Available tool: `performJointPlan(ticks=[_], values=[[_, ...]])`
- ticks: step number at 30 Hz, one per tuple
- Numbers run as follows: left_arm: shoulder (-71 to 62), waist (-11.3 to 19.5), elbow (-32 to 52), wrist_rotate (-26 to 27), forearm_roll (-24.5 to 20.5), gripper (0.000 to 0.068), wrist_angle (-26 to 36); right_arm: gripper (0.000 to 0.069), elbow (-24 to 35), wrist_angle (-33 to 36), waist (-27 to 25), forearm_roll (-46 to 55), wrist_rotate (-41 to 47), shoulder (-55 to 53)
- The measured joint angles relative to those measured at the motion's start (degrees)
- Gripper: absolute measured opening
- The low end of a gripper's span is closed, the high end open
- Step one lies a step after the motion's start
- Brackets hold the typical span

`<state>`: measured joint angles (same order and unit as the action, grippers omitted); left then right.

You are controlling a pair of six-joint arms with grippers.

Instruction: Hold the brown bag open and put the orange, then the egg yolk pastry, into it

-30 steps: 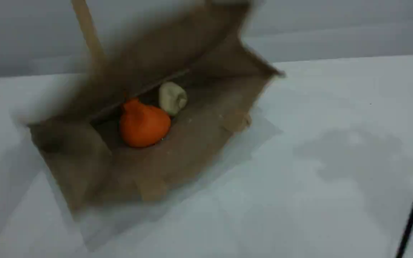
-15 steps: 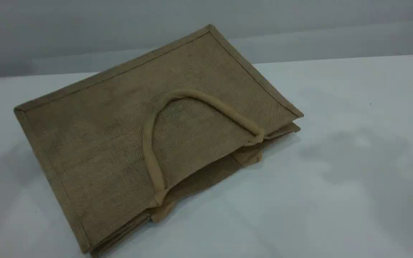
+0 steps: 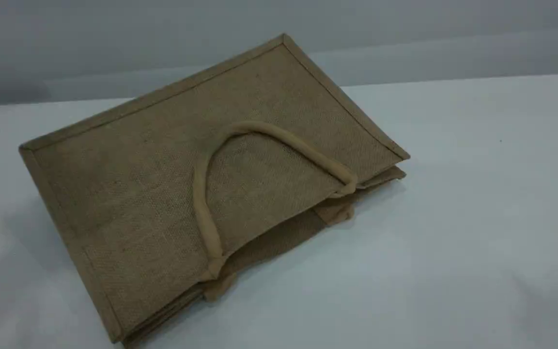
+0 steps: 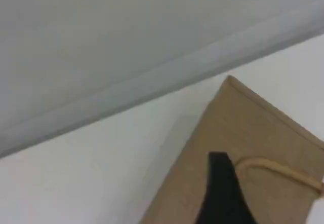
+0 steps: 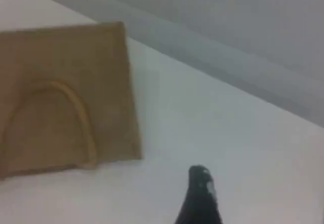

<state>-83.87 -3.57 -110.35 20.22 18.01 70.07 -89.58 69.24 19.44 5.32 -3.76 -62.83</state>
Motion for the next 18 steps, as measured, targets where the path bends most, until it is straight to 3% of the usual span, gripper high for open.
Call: performJointPlan(ticks=[9,18], values=[[19.29,0.0,20.0,1.98,-0.11,0.0415,-0.03,0.0481,5.75,0.93,0.05,-11.25,-4.37,18.31],[41.34,0.0,39.52,1.91,3.13,0.0415,-0.06,0.0481,21.96,0.89,0.05,-12.27,-4.45,37.29]])
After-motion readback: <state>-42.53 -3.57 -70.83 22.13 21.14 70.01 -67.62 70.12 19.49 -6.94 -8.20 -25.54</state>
